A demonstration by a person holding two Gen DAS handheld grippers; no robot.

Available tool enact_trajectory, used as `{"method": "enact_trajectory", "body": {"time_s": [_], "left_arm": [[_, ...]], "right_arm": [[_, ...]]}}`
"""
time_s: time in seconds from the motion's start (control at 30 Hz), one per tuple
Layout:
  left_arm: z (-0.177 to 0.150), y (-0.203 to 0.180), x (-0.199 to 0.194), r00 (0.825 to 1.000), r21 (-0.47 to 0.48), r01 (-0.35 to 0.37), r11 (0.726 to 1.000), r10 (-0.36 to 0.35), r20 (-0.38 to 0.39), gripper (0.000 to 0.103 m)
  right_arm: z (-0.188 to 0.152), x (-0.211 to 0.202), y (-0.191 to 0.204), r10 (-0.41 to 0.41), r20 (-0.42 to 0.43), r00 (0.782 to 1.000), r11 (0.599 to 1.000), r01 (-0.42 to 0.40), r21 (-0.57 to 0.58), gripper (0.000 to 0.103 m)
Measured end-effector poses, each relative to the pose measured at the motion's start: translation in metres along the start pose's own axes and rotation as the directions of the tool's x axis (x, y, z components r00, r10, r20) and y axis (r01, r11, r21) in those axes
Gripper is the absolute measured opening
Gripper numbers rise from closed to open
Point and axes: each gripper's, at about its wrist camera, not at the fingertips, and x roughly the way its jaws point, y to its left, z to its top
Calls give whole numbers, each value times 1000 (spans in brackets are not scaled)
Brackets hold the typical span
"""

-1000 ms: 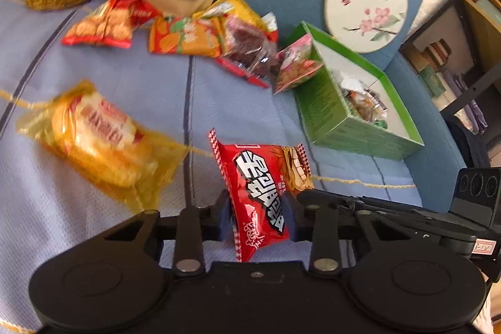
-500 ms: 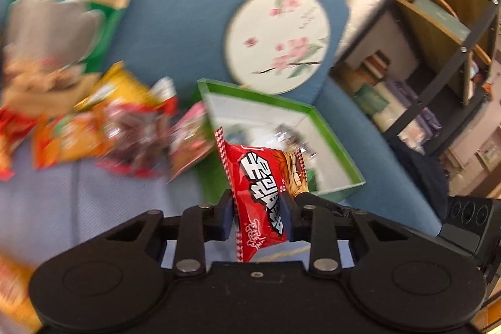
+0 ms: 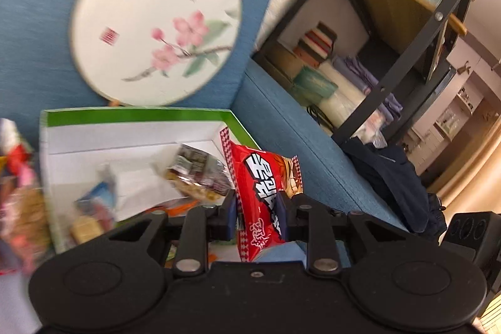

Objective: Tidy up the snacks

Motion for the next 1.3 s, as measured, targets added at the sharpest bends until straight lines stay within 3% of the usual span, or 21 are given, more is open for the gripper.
{"method": "enact_trajectory", "body": {"time_s": [0.27,0.33,0.37,0.4,0.53,0.63,0.67,0.73,0.83,0.93,1.07,1.13,1.2,1.3], "left_arm": [[-1,0,52,999,15,4,1000,-3,-51,22],[0,1,58,997,36,-42,998,44,-58,52],[-1,1,56,996,47,-81,996,83,-43,73],[-3,1,53,995,66,-101,993,102,-20,84],[-6,6,40,989,108,-145,984,146,-5,88],[-7,15,26,984,86,-178,980,178,9,95],[-7,17,21,981,75,-192,979,191,18,103],[-9,21,10,975,56,-221,974,219,39,103],[-12,21,-4,969,62,-246,967,243,48,103],[-17,19,-26,962,76,-272,959,269,50,103],[-31,18,-80,956,59,-291,955,288,54,103],[-43,21,-113,948,56,-316,947,313,54,103],[-55,28,-146,926,34,-377,926,375,53,103],[-75,43,-194,896,-14,-440,898,440,60,103]], "right_arm": [[2,15,-27,-134,27,991,988,135,-72,19],[-4,21,-28,-160,60,985,981,166,-104,33],[-7,23,-28,-181,52,982,975,186,-123,34],[-8,26,-24,-198,33,980,967,200,-159,34],[-13,23,-4,-199,61,978,942,208,-265,34],[-14,24,0,-128,29,991,961,131,-245,34],[-16,26,1,-94,7,996,968,93,-234,34],[-18,32,2,-53,-37,998,977,44,-207,34],[-26,48,3,-97,-93,991,970,73,-230,37],[-27,44,9,-87,-80,993,971,67,-230,40],[-26,21,28,3,-31,1000,979,-9,-204,49],[-29,12,43,57,-23,998,980,-60,-190,73],[-35,6,62,116,-24,993,974,-119,-192,89],[-47,6,96,199,-55,978,953,-207,-223,90]]}}
